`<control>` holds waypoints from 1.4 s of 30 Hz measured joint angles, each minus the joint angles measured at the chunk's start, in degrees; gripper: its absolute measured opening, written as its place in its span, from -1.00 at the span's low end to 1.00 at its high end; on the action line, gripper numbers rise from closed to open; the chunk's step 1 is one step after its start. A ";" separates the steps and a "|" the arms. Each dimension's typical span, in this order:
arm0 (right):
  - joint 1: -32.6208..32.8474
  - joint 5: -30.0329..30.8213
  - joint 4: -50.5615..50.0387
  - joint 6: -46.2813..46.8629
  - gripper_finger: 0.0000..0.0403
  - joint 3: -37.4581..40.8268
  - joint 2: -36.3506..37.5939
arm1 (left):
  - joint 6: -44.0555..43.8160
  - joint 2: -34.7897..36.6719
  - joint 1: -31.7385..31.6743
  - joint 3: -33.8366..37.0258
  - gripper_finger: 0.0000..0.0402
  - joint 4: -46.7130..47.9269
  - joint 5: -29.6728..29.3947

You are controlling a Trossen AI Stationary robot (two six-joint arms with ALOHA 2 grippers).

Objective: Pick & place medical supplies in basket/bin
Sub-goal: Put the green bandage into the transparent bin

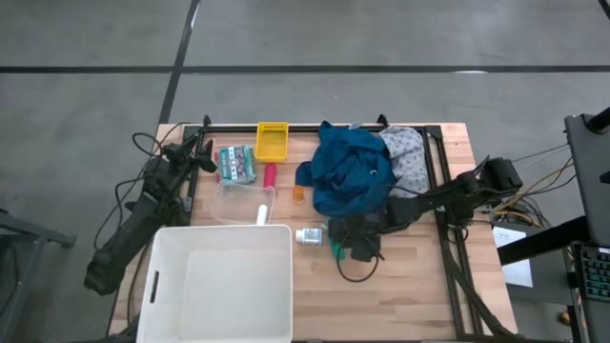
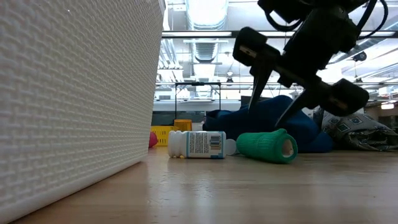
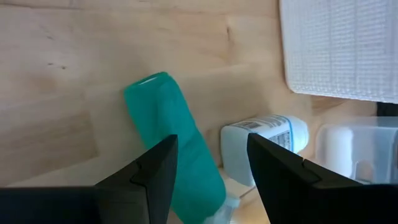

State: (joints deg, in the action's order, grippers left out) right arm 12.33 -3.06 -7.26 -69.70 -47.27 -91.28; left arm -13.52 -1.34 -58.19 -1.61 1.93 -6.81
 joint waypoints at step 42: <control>-2.53 -6.01 2.19 -3.43 -0.05 -0.35 -7.11 | -0.02 0.00 0.00 0.00 0.60 0.00 0.02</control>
State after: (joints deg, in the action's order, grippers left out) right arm 9.80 -9.07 -5.07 -73.13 -47.62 -98.39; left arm -13.54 -1.34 -58.19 -1.61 1.93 -6.79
